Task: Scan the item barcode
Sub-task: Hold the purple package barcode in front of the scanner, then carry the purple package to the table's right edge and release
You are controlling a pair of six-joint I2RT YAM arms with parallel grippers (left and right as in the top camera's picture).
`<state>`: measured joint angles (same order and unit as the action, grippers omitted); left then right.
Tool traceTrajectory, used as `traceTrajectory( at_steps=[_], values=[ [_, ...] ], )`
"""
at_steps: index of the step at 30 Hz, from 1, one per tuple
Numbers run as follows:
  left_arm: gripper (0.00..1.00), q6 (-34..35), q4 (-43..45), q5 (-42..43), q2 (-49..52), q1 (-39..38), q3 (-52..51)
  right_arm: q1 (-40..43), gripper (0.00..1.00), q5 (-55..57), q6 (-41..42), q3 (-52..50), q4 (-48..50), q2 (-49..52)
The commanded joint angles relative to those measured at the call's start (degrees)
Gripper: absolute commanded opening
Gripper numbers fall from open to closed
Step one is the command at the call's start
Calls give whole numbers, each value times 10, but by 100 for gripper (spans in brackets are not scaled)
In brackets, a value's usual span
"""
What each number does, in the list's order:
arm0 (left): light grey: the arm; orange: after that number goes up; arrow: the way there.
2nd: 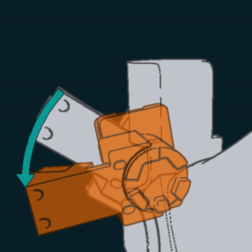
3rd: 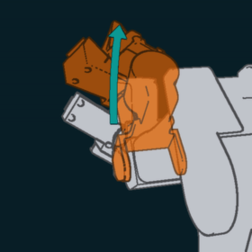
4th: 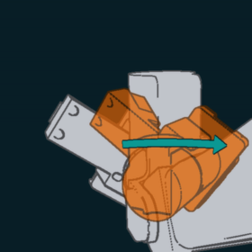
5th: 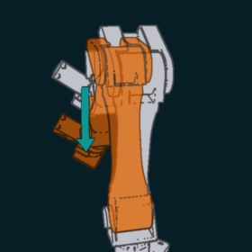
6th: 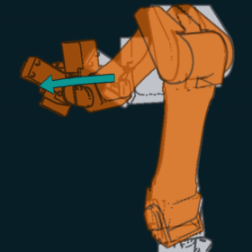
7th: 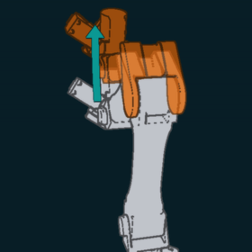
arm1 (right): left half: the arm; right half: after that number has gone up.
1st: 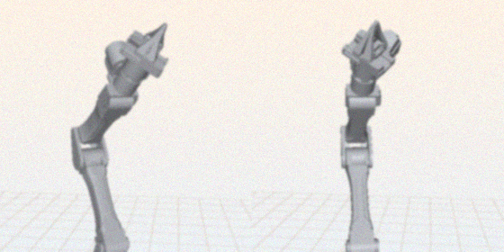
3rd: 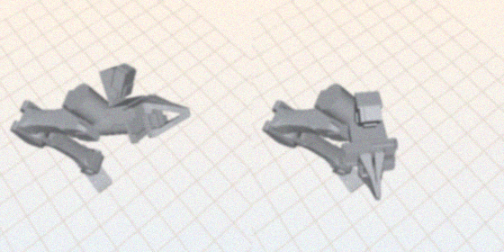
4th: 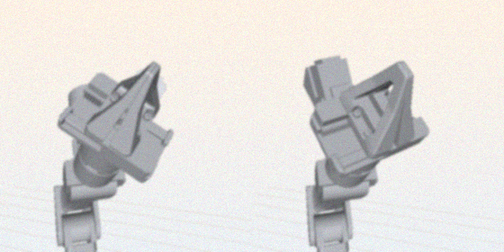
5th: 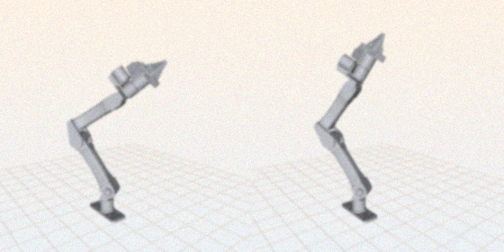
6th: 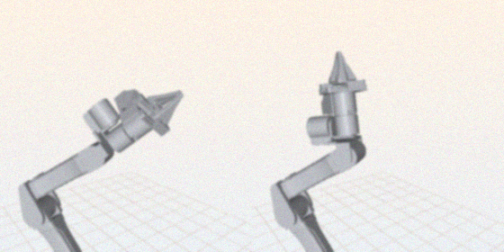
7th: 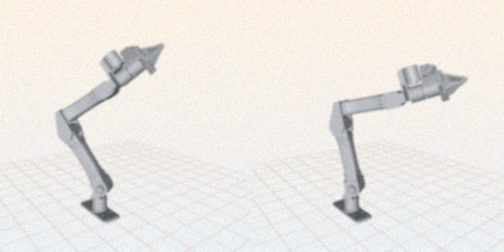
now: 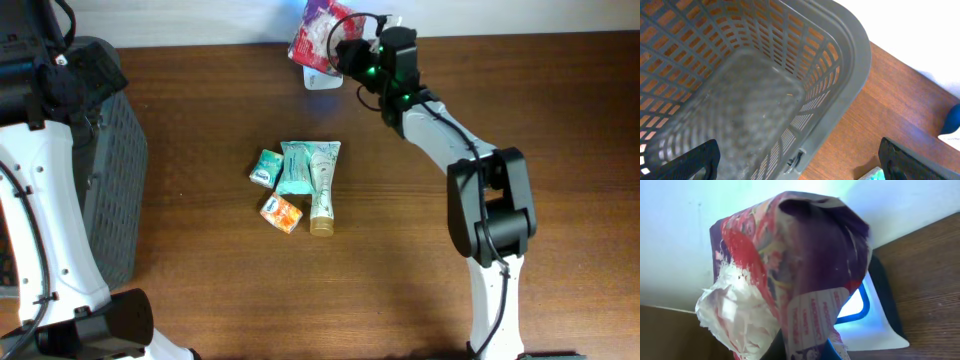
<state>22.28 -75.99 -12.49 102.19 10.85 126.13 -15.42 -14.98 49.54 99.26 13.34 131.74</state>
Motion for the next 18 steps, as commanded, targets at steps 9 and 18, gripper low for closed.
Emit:
traceTrajectory(
  at_steps=[9,18],
  values=[
    [99,3,1,-4,-9,2,6,130,4,-54,-21,14,-25,-69],
    [99,3,1,-4,-9,2,6,417,4,-65,-21,14,-297,-91]
  ],
)
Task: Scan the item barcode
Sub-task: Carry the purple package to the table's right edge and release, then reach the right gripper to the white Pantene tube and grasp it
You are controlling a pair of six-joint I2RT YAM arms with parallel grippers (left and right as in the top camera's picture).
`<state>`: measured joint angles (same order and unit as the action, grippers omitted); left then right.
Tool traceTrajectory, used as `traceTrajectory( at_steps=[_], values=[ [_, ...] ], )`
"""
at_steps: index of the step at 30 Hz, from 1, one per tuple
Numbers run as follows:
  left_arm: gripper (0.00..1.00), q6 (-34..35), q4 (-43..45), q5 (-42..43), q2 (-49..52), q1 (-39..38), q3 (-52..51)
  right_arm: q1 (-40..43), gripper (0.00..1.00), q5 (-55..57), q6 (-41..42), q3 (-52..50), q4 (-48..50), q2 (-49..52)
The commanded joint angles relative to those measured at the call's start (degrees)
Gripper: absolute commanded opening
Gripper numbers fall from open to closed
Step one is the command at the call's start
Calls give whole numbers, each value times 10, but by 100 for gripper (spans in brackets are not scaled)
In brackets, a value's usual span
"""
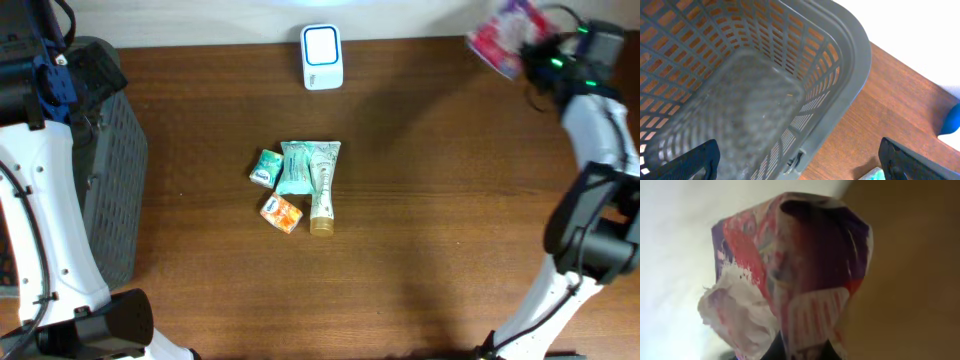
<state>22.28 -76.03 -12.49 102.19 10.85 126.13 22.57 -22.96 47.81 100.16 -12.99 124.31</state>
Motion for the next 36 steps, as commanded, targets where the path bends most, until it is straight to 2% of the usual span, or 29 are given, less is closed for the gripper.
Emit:
traceTrajectory(
  at_steps=[1,5,6,8,9,10,12,16,18,21,23,28,30,33,35,36],
  values=[
    [99,3,1,-4,-9,2,6,67,4,39,-4,5,-62,-17],
    [99,3,1,-4,-9,2,6,146,5,102,-5,4,-104,-15],
    [99,3,1,-4,-9,2,6,155,9,101,-6,4,-104,-14],
    [99,3,1,-4,-9,2,6,173,77,89,-32,4,-109,-13],
    [99,3,1,-4,-9,2,6,174,93,63,-63,4,-108,-13],
    [99,3,1,-4,-9,2,6,174,99,26,-91,4,-106,-13],
    [99,3,1,-4,-9,2,6,174,99,-93,-123,5,-103,-19],
    [99,3,1,-4,-9,2,6,168,99,-208,-124,8,-118,-78],
    [99,3,1,-4,-9,2,6,147,99,-264,-151,8,-178,-112],
    [99,3,1,-4,-9,2,6,44,99,-290,-292,8,-352,-139],
    [99,3,1,-4,-9,2,6,-58,99,-240,-383,7,-458,-133],
    [99,3,1,-4,-9,2,6,-292,99,-2,-384,0,-492,-129],
    [99,3,1,-4,-9,2,6,-360,99,50,-358,0,-492,-126],
    [99,3,1,-4,-9,2,6,-440,100,111,-268,0,-479,-104],
    [99,3,1,-4,-9,2,6,-503,78,149,-225,0,-454,-78],
    [99,3,1,-4,-9,2,6,-523,72,169,-212,0,-445,-70]
  ],
)
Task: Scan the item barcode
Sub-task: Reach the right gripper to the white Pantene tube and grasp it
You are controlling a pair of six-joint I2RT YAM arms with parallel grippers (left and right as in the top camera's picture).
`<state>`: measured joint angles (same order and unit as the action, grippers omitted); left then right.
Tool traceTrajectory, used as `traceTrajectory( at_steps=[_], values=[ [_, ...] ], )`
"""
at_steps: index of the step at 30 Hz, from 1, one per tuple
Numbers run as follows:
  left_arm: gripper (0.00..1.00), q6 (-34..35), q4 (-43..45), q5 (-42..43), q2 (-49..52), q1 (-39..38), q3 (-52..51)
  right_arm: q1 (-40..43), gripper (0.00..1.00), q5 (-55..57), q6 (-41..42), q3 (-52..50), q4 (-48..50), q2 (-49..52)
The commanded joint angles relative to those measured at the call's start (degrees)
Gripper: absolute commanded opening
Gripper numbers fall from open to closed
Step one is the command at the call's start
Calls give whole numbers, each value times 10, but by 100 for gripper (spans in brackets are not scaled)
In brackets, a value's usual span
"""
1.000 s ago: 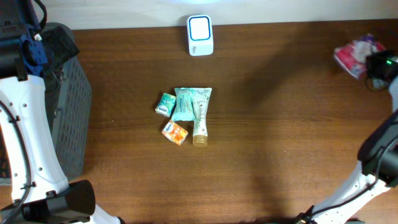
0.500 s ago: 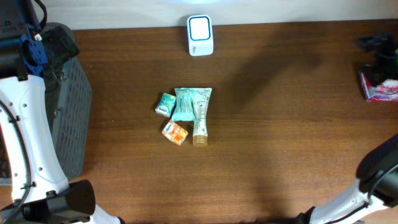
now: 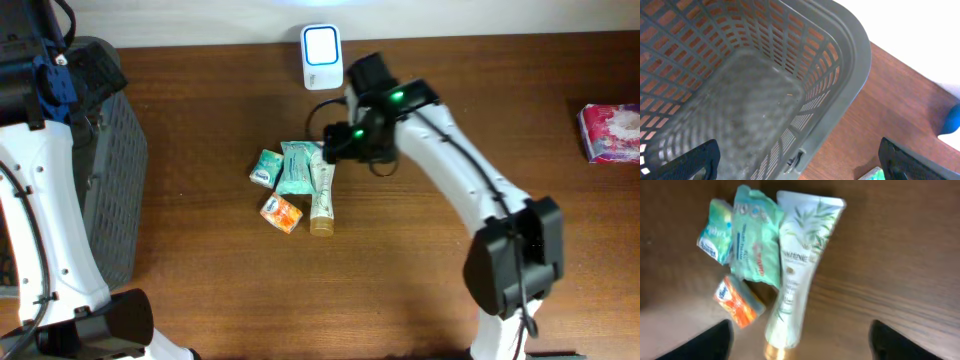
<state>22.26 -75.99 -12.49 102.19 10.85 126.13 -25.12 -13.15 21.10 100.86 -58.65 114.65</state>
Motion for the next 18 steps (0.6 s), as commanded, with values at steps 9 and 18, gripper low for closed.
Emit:
traceTrajectory(
  at_steps=[9,18],
  values=[
    [99,4,1,-4,-9,2,6,-140,38,235,137,-7,44,116],
    [99,4,1,-4,-9,2,6,-105,42,336,139,-7,-19,126]
  ],
)
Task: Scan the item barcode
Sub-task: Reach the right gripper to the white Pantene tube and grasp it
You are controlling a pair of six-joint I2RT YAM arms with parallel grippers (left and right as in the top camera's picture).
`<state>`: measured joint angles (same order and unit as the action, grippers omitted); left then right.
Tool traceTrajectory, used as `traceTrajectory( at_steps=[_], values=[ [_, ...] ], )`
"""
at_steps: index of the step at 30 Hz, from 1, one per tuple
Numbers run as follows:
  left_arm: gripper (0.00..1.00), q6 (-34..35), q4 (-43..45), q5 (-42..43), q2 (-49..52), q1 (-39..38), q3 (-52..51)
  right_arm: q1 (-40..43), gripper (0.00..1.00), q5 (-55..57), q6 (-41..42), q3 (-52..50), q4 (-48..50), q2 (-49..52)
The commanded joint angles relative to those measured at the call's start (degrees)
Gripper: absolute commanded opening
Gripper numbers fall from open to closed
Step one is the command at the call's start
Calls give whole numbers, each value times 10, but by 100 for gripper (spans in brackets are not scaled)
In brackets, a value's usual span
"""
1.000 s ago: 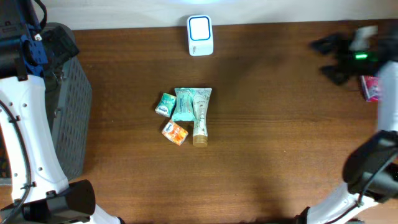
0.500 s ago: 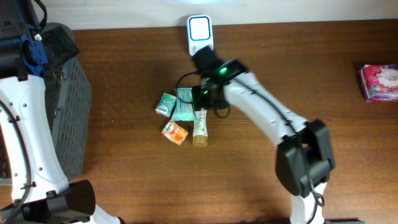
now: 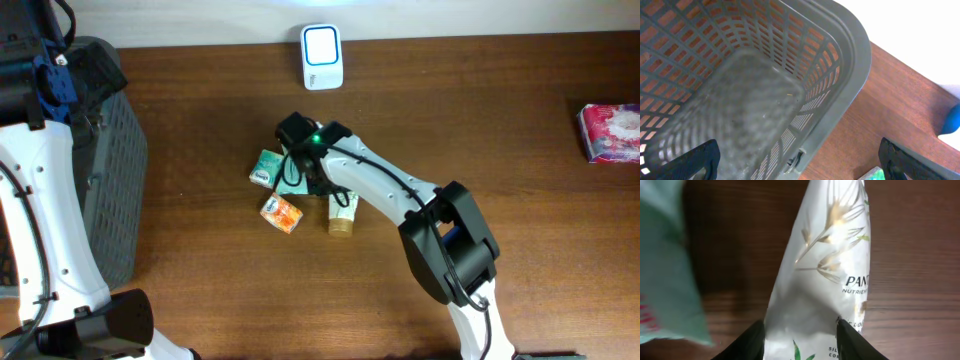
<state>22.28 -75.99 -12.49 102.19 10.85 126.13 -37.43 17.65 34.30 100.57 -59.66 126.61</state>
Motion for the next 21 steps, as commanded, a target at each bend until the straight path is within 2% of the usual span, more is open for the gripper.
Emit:
traceTrajectory(
  at_steps=[1,4,5,6,7,9,12,15,16,17,18,21],
  values=[
    [99,3,1,-4,-9,2,6,21,45,25,7,-4,-11,7],
    [99,3,1,-4,-9,2,6,26,51,6,7,-5,-12,7],
    [99,3,1,-4,-9,2,6,26,56,6,7,-5,-14,7],
    [99,3,1,-4,-9,2,6,26,69,6,7,-5,-18,7],
    [99,3,1,-4,-9,2,6,26,75,6,10,-5,-22,7],
    [99,3,1,-4,-9,2,6,29,77,4,48,-5,-41,7],
    [99,3,1,-4,-9,2,6,31,76,-26,54,-13,-36,7],
    [99,3,1,-4,-9,2,6,31,71,-26,54,-43,-14,8],
    [99,3,1,-4,-9,2,6,31,64,-26,54,-54,-5,9],
    [99,3,1,-4,-9,2,6,31,52,-26,54,-65,6,9],
    [99,3,1,-4,-9,2,6,31,31,-26,54,-68,13,9],
    [99,3,1,-4,-9,2,6,31,28,-26,54,-64,14,8]
  ],
)
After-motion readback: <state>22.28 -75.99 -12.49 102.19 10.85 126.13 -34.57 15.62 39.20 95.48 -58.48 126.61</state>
